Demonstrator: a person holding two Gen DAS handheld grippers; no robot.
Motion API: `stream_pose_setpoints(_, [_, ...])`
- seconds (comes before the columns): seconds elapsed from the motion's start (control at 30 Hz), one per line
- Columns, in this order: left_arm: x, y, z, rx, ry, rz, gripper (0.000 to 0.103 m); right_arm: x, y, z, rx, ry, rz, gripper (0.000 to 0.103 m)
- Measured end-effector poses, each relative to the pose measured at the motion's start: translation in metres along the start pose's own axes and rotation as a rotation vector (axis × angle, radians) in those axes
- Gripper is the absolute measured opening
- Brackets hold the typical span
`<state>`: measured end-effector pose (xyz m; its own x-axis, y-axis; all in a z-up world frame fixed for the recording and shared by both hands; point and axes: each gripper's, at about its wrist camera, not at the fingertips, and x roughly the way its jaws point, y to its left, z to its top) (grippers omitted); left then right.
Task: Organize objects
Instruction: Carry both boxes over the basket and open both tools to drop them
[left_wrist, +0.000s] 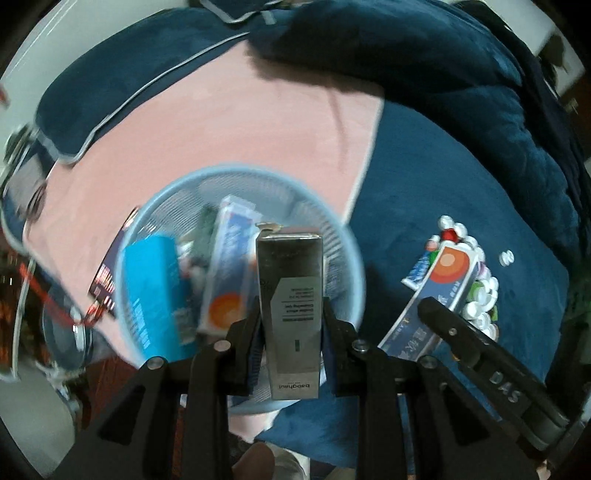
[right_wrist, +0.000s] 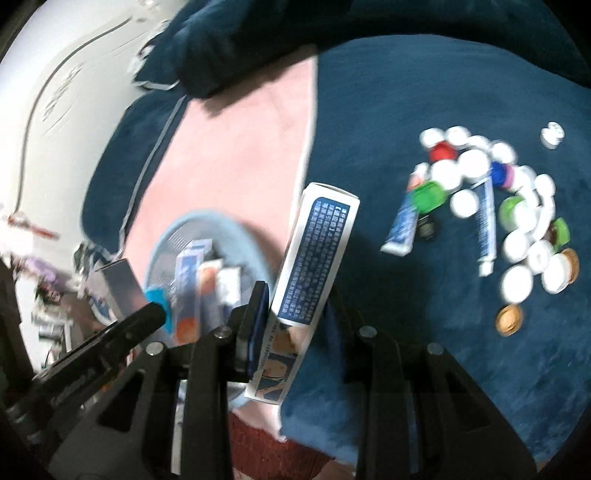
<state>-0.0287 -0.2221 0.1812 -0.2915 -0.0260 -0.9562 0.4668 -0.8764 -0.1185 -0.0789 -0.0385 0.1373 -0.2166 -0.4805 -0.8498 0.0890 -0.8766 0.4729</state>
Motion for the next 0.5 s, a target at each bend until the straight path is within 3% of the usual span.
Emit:
stream_pose_setpoints(0.2, [0.015, 0.045, -0.019, -0.039, 0.025, 0.053, 0.027, 0.018, 0.045, -0.011, -0.092, 0.02, 0.044, 0.03])
stream_pose_setpoints(0.3, [0.015, 0.059, -0.013, -0.093, 0.007, -0.024, 0.027, 0.035, 0.064, -0.017, -0.161, 0.054, 0.025, 0.03])
stream_pose_setpoints(0.37, [0.022, 0.063, -0.012, -0.101, 0.011, -0.028, 0.026, 0.049, 0.075, -0.018, -0.204, 0.092, 0.04, 0.032])
stream_pose_setpoints(0.4, [0.024, 0.065, -0.011, -0.103, 0.008, -0.002, 0.031, 0.057, 0.078, -0.017, -0.214, 0.111, 0.054, 0.031])
stream_pose_setpoints(0.5, [0.026, 0.077, -0.013, -0.118, 0.015, 0.035, 0.063, 0.064, 0.072, -0.015, -0.174, 0.117, 0.061, 0.038])
